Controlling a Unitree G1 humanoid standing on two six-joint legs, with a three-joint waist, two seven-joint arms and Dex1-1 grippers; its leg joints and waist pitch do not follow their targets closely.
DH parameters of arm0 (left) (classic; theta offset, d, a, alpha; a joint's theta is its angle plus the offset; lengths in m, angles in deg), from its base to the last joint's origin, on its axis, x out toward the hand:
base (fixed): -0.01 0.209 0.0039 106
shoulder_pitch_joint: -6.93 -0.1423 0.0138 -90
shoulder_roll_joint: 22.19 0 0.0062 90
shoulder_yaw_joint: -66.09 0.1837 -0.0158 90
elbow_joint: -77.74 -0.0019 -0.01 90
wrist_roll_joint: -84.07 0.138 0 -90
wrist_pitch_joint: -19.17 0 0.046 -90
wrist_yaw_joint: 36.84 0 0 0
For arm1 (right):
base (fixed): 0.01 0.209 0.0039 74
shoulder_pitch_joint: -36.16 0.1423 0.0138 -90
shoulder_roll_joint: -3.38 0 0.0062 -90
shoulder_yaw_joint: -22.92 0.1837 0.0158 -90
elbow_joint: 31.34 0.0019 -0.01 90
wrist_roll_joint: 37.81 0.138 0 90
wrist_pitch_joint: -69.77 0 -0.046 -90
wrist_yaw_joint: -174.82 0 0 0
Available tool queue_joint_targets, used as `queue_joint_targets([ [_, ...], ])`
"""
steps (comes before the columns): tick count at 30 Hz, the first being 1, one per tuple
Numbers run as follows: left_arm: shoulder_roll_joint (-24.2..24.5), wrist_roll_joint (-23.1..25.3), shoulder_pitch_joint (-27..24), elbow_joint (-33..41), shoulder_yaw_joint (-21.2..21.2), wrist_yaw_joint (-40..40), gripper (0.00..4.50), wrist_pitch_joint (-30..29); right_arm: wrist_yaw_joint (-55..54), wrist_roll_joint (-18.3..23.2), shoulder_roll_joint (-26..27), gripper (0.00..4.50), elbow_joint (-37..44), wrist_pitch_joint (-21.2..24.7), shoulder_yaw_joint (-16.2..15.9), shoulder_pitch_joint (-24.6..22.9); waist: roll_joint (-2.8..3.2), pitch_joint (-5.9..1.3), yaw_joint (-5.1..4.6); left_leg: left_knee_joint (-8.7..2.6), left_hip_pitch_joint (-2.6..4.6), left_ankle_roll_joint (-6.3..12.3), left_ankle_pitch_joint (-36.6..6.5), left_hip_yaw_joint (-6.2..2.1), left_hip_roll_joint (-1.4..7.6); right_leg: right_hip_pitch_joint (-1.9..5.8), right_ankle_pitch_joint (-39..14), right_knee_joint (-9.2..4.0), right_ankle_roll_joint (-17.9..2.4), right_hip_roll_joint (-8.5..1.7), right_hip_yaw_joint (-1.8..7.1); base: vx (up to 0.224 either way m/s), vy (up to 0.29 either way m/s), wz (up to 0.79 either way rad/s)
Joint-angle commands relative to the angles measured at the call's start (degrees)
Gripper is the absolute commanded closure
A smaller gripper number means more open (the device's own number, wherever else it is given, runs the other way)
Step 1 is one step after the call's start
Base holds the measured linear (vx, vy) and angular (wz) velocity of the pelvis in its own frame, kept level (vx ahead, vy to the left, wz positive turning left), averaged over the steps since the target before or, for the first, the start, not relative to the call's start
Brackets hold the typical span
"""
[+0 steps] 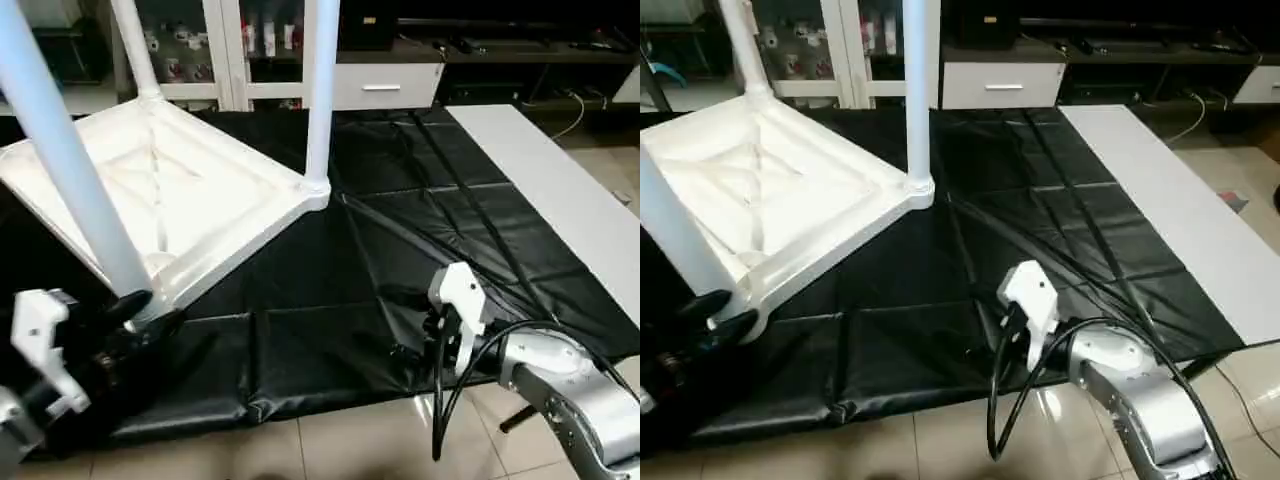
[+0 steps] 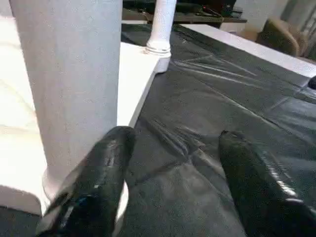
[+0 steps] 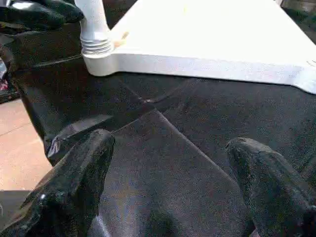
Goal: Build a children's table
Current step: Rotate table base
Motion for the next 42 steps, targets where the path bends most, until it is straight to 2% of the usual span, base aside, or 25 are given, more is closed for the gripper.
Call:
queue_joint_targets([
  [1, 0.84, -0.93, -0.85, -0.05, -1.65, -1.49, 0.87, -1.16, 0.26, 0.15, -0.30, 0.46, 0.00, -1.04, 0.28, 0.24, 0.70, -1.70, 0.10, -5.08, 0.26, 0.60, -15.43, -0.90, 2.79, 1.05, -14.14, -4.94, -9.58, -3.42, 2.41, 0.000, 0.000, 0.00],
  [4, 1.75, -1.36, -3.07, -1.08, -2.80, -3.96, 0.71, -1.66, 0.83, -0.10, -0.42, 0.46, -0.36, -1.27, 0.21, 0.27, 0.73, -1.51, 0.24, -5.29, 0.22, 0.27, -16.67, -0.98, 2.86, 0.90, -16.63, -5.13, -8.57, -3.46, 2.51, 0.000, 0.000, 0.00],
  [7, 2.14, -0.90, -3.96, -1.95, -3.80, -4.56, 0.48, -1.08, 1.20, 0.23, -0.82, 0.46, -0.40, -1.36, 0.16, 0.25, 0.78, -1.64, 0.43, -5.28, 0.33, 0.23, -16.29, -0.95, 2.86, 0.81, -15.50, -5.11, -8.35, -3.35, 2.56, 0.000, 0.000, 0.00],
  [8, 1.98, -0.22, -3.51, -2.64, -4.17, -3.77, 0.28, -0.31, 1.21, 0.19, -0.83, 0.46, -0.55, -1.53, 0.23, 0.31, 0.79, -1.63, 0.51, -5.29, 0.38, 0.28, -16.26, -0.92, 2.87, 0.81, -14.97, -5.10, -8.44, -3.34, 2.54, 0.000, 0.000, 0.00],
  [9, 1.81, 0.15, -3.01, -3.33, -4.53, -3.16, 0.28, 0.26, 1.12, 0.18, -0.74, 0.46, -0.62, -1.58, 0.28, 0.37, 0.42, -1.72, 0.51, -5.17, 0.45, 0.42, -15.97, -0.83, 2.87, 0.83, -14.52, -5.11, -8.52, -3.35, 2.55, 0.000, 0.000, 0.00],
  [10, 0.74, 1.19, -0.45, -5.71, -5.60, -0.80, 0.28, 2.23, 1.16, 0.29, -0.51, 0.46, -0.83, -1.73, 0.30, 0.74, 0.75, -1.72, 0.73, -5.17, 0.62, 0.46, -15.74, -0.82, 2.89, 0.70, -13.80, -5.04, -8.74, -3.35, 2.56, 0.000, 0.000, 0.00],
  [12, 0.37, 1.39, 0.42, -6.43, -5.95, -0.11, 0.16, 2.66, 1.19, 0.32, -0.46, 0.46, -0.88, -1.77, 0.30, 0.84, 0.78, -1.89, 0.84, -5.08, 0.82, 0.40, -15.24, -0.73, 2.83, 0.67, -12.16, -4.95, -9.09, -3.24, 2.48, 0.000, 0.000, 0.00],
  [14, -0.20, 3.03, 2.66, -8.55, -6.09, 1.29, 0.06, 4.63, 2.09, 1.52, -0.28, 0.46, -0.47, -1.37, 0.43, 1.00, 0.64, -1.97, 0.82, -5.12, 0.42, 0.53, -13.89, -0.83, 2.82, 1.18, -9.69, -4.63, -9.38, -3.30, 2.38, 0.000, 0.000, 0.00],
  [15, -0.38, 4.66, 4.44, -10.28, -5.81, 2.43, 0.06, 6.16, 3.48, 3.26, -0.24, 0.46, 0.45, -0.88, 0.63, 0.89, 0.76, -2.11, 0.79, -5.05, 0.41, 0.78, -13.45, -0.94, 2.80, 1.34, -8.66, -4.48, -9.43, -3.36, 2.35, 0.000, 0.000, 0.00],
  [17, -0.53, 4.72, 5.36, -11.25, -5.71, 2.57, 0.06, 6.49, 4.17, 4.45, -0.17, 0.46, 1.01, -0.48, 0.88, 0.79, 0.77, -2.23, 0.76, -5.03, 0.39, 0.83, -12.71, -1.00, 2.85, 1.46, -7.16, -4.29, -9.69, -3.45, 2.31, 0.000, 0.000, 0.00],
  [19, -0.59, 5.25, 7.66, -13.42, -4.64, 2.23, 0.06, 7.07, 5.31, 6.03, -0.05, 0.46, 1.70, -0.51, 1.24, 0.91, 0.66, -2.27, 0.66, -4.99, 0.43, 0.90, -12.83, -0.94, 2.84, 1.47, -6.72, -4.34, -9.91, -3.42, 2.28, 0.000, 0.000, 0.00],
  [24, -0.99, 5.93, 12.54, -15.21, -1.37, 0.45, 0.06, 7.00, 4.03, 5.83, 1.33, 0.46, 0.66, -1.69, 1.94, 1.92, 0.49, -2.42, 0.82, -4.84, 0.59, 0.58, -12.28, -0.83, 2.87, 1.36, -6.47, -4.18, -10.86, -3.59, 2.29, 0.000, 0.000, 0.00],
  [26, -1.36, 6.23, 16.32, -16.20, 1.55, -1.06, 0.06, 6.63, 3.68, 5.45, 1.45, 0.46, 0.13, -1.96, 1.77, 2.42, 0.61, -2.44, 1.20, -4.79, 0.93, 0.23, -12.36, -0.69, 2.85, 1.13, -6.91, -4.23, -10.90, -3.54, 2.29, 0.000, 0.000, 0.00],
  [28, -1.62, 6.36, 17.85, -16.60, 2.81, -1.77, 0.06, 6.46, 3.64, 5.44, 1.34, 0.46, 0.09, -2.04, 1.63, 2.49, 0.63, -2.48, 1.61, -4.84, 1.14, -0.30, -12.84, -0.66, 2.90, 1.05, -7.46, -4.25, -10.84, -3.59, 2.26, 0.000, 0.000, 0.00],
  [29, -1.85, 6.42, 18.73, -16.82, 3.56, -2.21, 0.06, 6.27, 3.64, 5.46, 1.29, 0.46, 0.07, -2.04, 1.59, 2.53, 0.55, -2.46, 1.67, -4.96, 0.79, -0.57, -12.36, -0.75, 2.91, 1.36, -7.01, -4.08, -10.83, -3.66, 2.23, 0.000, 0.000, 0.00],
  [31, -3.16, 7.03, 22.49, -18.18, 6.64, -3.63, 0.06, 5.85, 3.57, 5.42, 1.14, 0.46, -0.03, -2.12, 1.55, 2.65, 0.88, -2.72, 1.77, -4.83, 0.87, -0.95, -11.29, -0.76, 2.86, 1.45, -5.38, -3.89, -10.72, -3.69, 2.18, 0.000, 0.000, 0.00],
  [34, -5.52, 8.33, 27.11, -20.28, 10.40, -4.62, 0.06, 5.98, 3.22, 5.00, 1.12, 0.46, 0.23, -2.19, 1.73, 2.42, 0.61, -2.88, 1.69, -4.68, 0.34, -0.81, -8.79, -0.77, 2.70, 2.04, -1.68, -3.62, -11.23, -3.74, 2.12, 0.000, 0.000, 0.00],
  [35, -6.34, 8.87, 28.58, -21.15, 11.57, -5.00, 0.06, 6.29, 3.09, 4.98, 1.07, 0.46, 0.27, -2.11, 1.83, 2.38, 0.81, -3.06, 1.68, -4.44, 0.72, -0.84, -8.64, -0.63, 2.67, 1.85, -1.10, -3.68, -11.40, -3.71, 2.10, 0.000, 0.000, 0.00],
  [36, -7.28, 9.28, 30.06, -21.97, 12.86, -5.47, 0.06, 6.25, 2.93, 4.92, 0.99, 0.46, 0.36, -2.14, 1.95, 2.26, 0.75, -3.01, 1.66, -4.46, 0.60, -0.83, -8.46, -0.68, 2.68, 1.95, -0.87, -3.62, -11.59, -3.77, 2.13, 0.000, 0.000, 0.00],
  [37, -7.95, 9.56, 31.12, -22.56, 13.77, -5.83, 0.06, 6.20, 2.82, 4.87, 0.94, 0.46, 0.42, -2.18, 2.03, 2.16, 0.96, -3.29, 1.57, -4.25, 0.54, -0.75, -7.47, -0.68, 2.64, 2.23, 1.01, -3.48, -11.99, -3.77, 2.08, 0.000, 0.000, 0.00],
  [38, -9.02, 10.26, 32.79, -23.76, 15.10, -6.01, 0.06, 6.55, 2.53, 4.72, 0.88, 0.46, 0.56, -2.21, 2.19, 1.99, 1.21, -3.23, 1.55, -4.23, 0.44, -0.52, -7.09, -0.75, 2.62, 2.31, 1.91, -3.34, -12.40, -3.78, 2.08, 0.000, 0.000, 0.00],
  [39, -9.72, 10.74, 33.90, -24.58, 15.98, -6.08, 0.06, 6.82, 2.33, 4.62, 0.84, 0.46, 0.65, -2.23, 2.30, 1.88, 0.79, -3.30, 1.50, -4.06, 0.44, 0.02, -6.55, -0.63, 2.60, 2.40, 2.51, -3.36, -12.84, -3.77, 2.10, 0.000, 0.000, 0.00],
  [40, -9.72, 10.74, 33.90, -24.58, 15.98, -6.08, 0.06, 6.82, 2.33, 4.62, 0.84, 0.46, 0.65, -2.23, 2.30, 1.88, 0.79, -3.29, 1.54, -4.03, 0.32, 0.36, -5.98, -0.65, 2.58, 2.52, 2.77, -3.33, -13.05, -3.85, 2.14, 0.000, 0.000, 0.00],
  [41, -10.90, 11.82, 35.74, -26.26, 17.46, -6.42, 0.06, 7.39, 2.17, 4.69, 0.76, 0.46, 0.89, -2.14, 2.52, 1.71, 1.47, -3.29, 1.61, -3.91, 0.24, 0.72, -5.08, -0.67, 2.56, 2.55, 3.41, -3.21, -13.52, -3.93, 2.18, 0.000, 0.000, 0.00],
  [42, -10.90, 11.82, 35.74, -26.26, 17.46, -6.42, 0.06, 7.39, 2.17, 4.69, 0.76, 0.46, 0.89, -2.14, 2.52, 1.71, 1.24, -3.27, 1.53, -3.88, 0.35, 1.06, -4.96, -0.51, 2.55, 2.42, 3.41, -3.44, -13.54, -3.75, 2.12, 0.000, 0.000, 0.00],
])
